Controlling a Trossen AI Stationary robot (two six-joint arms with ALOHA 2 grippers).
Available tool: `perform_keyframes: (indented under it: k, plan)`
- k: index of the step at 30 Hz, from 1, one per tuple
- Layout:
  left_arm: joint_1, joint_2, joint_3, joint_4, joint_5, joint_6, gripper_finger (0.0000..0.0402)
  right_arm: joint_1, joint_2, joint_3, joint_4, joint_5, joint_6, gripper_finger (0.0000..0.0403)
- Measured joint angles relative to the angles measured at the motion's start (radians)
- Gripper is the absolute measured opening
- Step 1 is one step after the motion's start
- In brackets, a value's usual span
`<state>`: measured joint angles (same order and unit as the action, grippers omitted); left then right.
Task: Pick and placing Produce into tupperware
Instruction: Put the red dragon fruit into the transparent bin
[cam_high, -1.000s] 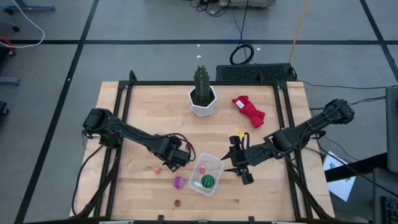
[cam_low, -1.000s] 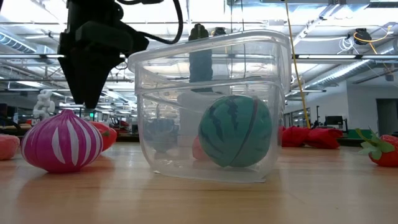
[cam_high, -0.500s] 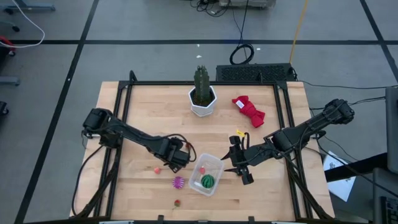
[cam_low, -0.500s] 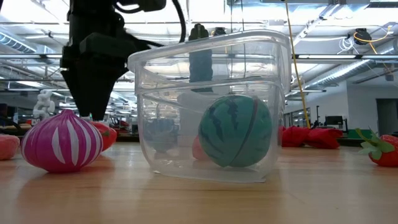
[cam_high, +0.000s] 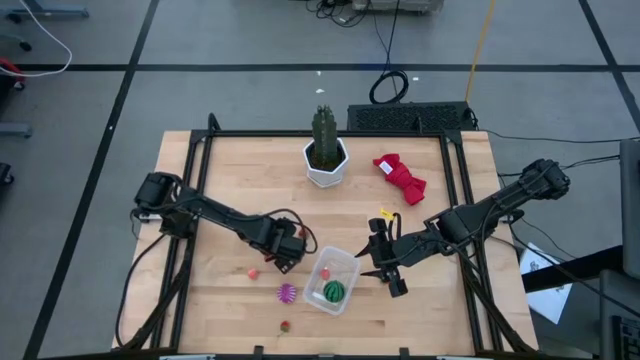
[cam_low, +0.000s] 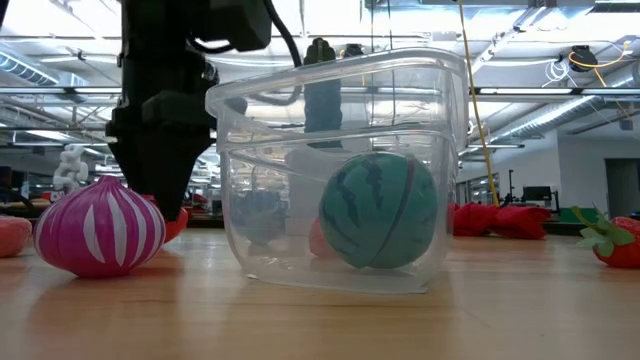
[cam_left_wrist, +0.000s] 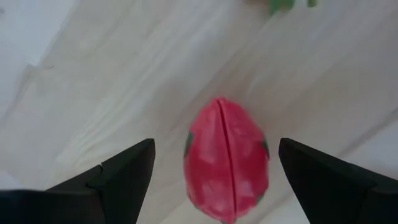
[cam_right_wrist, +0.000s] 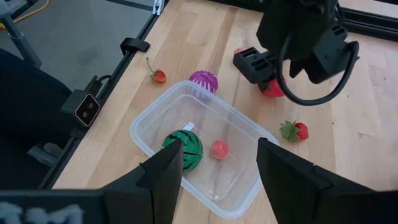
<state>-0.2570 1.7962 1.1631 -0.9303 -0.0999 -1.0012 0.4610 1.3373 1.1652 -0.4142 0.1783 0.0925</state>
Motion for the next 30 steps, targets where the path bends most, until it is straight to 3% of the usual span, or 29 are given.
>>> perform_keyframes:
  k: [13, 30]
  plan:
    - [0.023, 0.0, -0.081, 0.088, 0.048, 0.011, 0.0349, 0.0, 0.0, 0.0, 0.0, 0.0, 0.0, 0.0196]
    - [0.022, 0.0, -0.082, 0.102, 0.048, 0.05, 0.0349, 0.0, 0.0, 0.0, 0.04, 0.0, 0.0, 0.0196]
